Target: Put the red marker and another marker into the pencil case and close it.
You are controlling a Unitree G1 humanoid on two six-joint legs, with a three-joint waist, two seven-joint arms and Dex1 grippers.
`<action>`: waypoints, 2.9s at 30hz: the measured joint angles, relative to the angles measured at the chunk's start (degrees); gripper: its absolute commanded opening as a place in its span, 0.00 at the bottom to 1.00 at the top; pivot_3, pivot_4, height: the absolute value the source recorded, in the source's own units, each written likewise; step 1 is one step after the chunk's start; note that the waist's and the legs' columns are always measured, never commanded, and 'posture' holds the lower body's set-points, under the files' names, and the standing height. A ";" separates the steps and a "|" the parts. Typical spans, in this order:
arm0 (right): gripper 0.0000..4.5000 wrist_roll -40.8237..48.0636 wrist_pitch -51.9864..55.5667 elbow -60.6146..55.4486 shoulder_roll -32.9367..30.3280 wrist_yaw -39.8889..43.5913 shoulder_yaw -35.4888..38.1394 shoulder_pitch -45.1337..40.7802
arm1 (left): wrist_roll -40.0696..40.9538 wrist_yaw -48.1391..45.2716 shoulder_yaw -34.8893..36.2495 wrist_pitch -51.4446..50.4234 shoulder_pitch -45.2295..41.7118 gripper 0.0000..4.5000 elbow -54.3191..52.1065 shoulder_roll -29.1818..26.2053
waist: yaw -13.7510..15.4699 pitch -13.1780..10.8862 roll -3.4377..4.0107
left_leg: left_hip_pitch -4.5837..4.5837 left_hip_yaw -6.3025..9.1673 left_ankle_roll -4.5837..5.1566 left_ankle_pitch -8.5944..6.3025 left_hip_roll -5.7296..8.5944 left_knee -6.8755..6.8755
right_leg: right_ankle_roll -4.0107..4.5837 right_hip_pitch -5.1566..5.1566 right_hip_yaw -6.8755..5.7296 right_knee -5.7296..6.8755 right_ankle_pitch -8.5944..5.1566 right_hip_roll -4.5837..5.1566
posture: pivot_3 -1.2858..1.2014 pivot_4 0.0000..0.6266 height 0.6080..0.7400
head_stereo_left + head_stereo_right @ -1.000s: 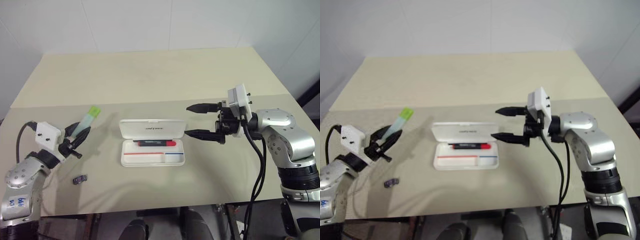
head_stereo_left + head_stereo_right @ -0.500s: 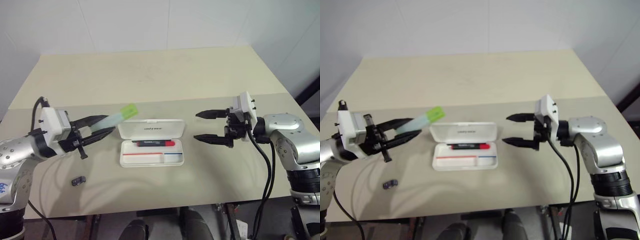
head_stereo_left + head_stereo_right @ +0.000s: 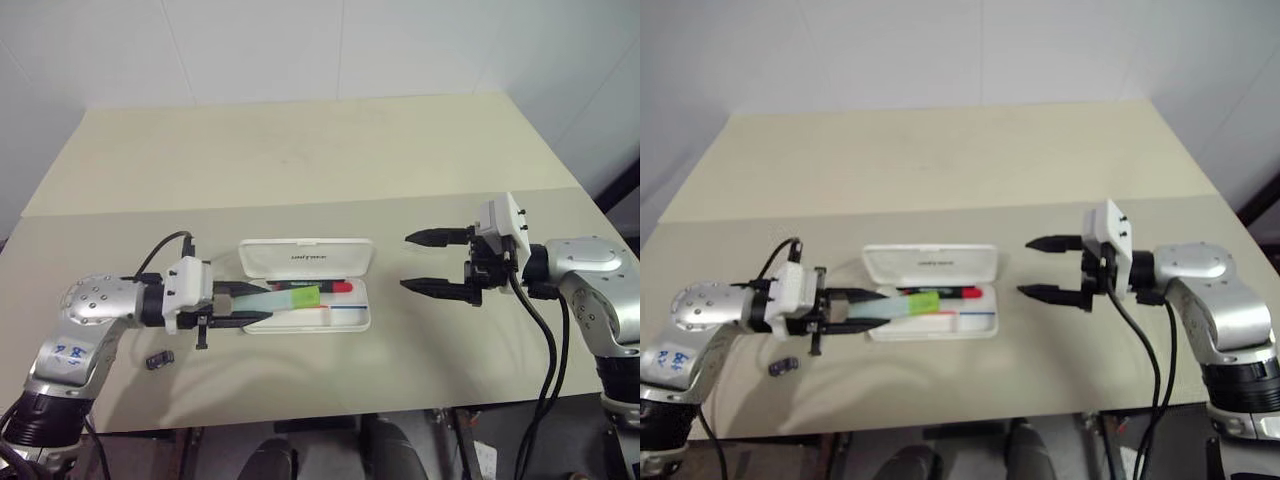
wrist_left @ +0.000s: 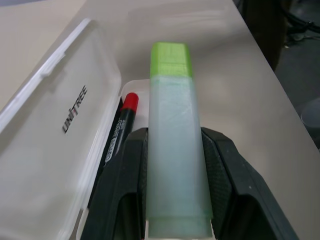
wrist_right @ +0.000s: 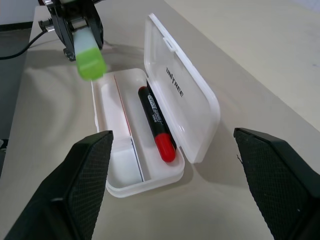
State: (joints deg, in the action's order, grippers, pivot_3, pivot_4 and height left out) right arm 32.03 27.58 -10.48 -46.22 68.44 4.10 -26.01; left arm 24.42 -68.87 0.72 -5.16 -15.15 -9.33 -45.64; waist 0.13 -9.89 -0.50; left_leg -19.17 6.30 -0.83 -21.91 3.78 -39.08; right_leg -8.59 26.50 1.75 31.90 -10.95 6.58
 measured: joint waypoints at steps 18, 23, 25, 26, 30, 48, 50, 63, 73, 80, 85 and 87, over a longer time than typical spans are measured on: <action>0.91 1.26 1.10 -2.65 0.06 -3.55 0.66 1.89 | -7.22 0.17 -4.15 3.34 -0.51 0.24 6.24 3.89 | -0.12 0.00 0.00 | 0.02 -0.09 0.04 -0.02 -0.01 -0.01 | -0.03 0.02 0.01 -0.01 0.02 0.01 | 0.52 0.24 1.00; 0.91 1.30 1.11 -2.65 0.20 -3.79 0.66 1.87 | -9.14 1.17 -4.06 3.98 -0.15 0.24 8.22 3.82 | -0.08 0.00 0.00 | 0.02 -0.09 0.04 -0.02 -0.01 -0.01 | -0.03 0.01 0.00 -0.01 0.02 0.01 | 0.52 0.24 1.00; 0.91 1.31 1.11 -2.65 0.32 -3.81 0.66 1.86 | -9.53 1.63 -4.06 4.18 -0.15 0.24 8.30 3.83 | -0.03 0.00 0.00 | 0.02 -0.09 0.05 -0.03 -0.01 -0.01 | -0.03 0.01 0.00 -0.02 0.02 0.02 | 0.52 0.24 1.00; 0.91 1.32 1.11 -2.65 0.36 -3.82 0.66 1.86 | -9.79 1.82 -4.06 4.21 -0.15 0.24 8.40 3.85 | -0.03 0.00 0.00 | 0.02 -0.09 0.05 -0.03 -0.01 -0.01 | -0.04 0.01 0.00 -0.02 0.02 0.02 | 0.52 0.24 1.00; 0.91 1.33 1.11 -2.65 0.58 -3.90 0.66 1.86 | -10.26 2.53 -4.15 4.47 -0.68 0.24 9.38 4.48 | -0.03 0.00 0.00 | 0.03 -0.09 0.04 -0.02 -0.01 -0.02 | -0.04 0.01 0.01 0.00 0.03 0.02 | 0.52 0.24 1.00; 0.91 1.42 1.10 -2.72 1.36 -4.12 0.66 1.84 | -11.00 1.71 -6.21 4.89 -3.61 0.32 11.86 6.32 | -0.10 0.00 0.00 | 0.03 -0.12 0.03 -0.02 -0.01 -0.06 | -0.04 0.01 0.01 0.00 0.09 0.01 | 0.52 0.24 1.00; 0.91 1.40 1.09 -2.72 1.47 -4.12 0.65 1.83 | -10.79 1.47 -5.94 4.89 -3.35 0.47 11.85 5.97 | -0.11 0.00 0.00 | 0.03 -0.12 0.03 -0.02 -0.01 -0.06 | -0.04 0.01 0.01 0.00 0.09 0.01 | 0.52 0.24 1.00; 0.91 1.12 0.89 -2.63 2.48 -3.91 0.42 1.36 | -9.96 0.56 -5.02 4.84 -1.87 0.99 11.26 4.81 | -0.10 0.00 0.00 | 0.04 -0.13 0.03 -0.02 -0.01 -0.06 | -0.03 0.01 0.01 0.00 0.10 0.01 | 0.52 0.24 1.00; 0.91 1.08 0.38 -2.56 3.34 -3.85 -0.71 0.97 | -7.33 0.42 -2.82 4.56 -0.52 0.99 8.59 4.74 | -0.13 0.00 0.00 | 0.04 -0.14 0.03 -0.02 -0.01 -0.06 | -0.03 0.01 0.01 0.00 0.10 0.01 | 0.52 0.24 1.00; 0.91 1.08 0.37 -2.38 3.69 -3.80 -1.27 0.57 | -2.23 0.42 0.78 1.22 2.59 0.99 1.70 3.41 | -0.24 0.00 0.00 | 0.04 -0.14 0.05 -0.03 -0.03 -0.06 | -0.03 0.02 0.02 0.00 0.10 0.02 | 0.52 0.24 1.00; 0.91 1.05 0.31 -1.47 3.81 -3.51 -1.48 0.40 | 2.75 1.36 6.95 -3.99 8.89 0.99 -6.37 -0.02 | -0.28 0.00 0.00 | 0.04 -0.17 0.06 -0.03 -0.09 -0.05 | -0.03 0.02 0.02 -0.01 0.10 0.00 | 0.52 0.24 1.00; 0.91 0.89 0.25 -0.84 3.93 -3.32 -1.59 0.30 | 3.83 1.82 9.01 -5.48 10.56 0.99 -8.29 -0.77 | -0.25 0.00 0.00 | 0.06 -0.20 0.05 -0.03 -0.08 -0.05 | -0.01 0.02 0.04 -0.01 0.11 0.00 | 0.52 0.24 1.00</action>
State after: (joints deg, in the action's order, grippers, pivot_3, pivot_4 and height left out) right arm 32.92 27.83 -11.32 -42.29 65.13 2.51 -25.70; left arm 28.25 -67.06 9.73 -10.64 -4.58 -17.62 -46.41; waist -0.12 -9.89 -0.51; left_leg -19.11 6.11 -0.78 -21.94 3.70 -39.14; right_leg -8.60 26.52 1.79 31.89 -10.84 6.58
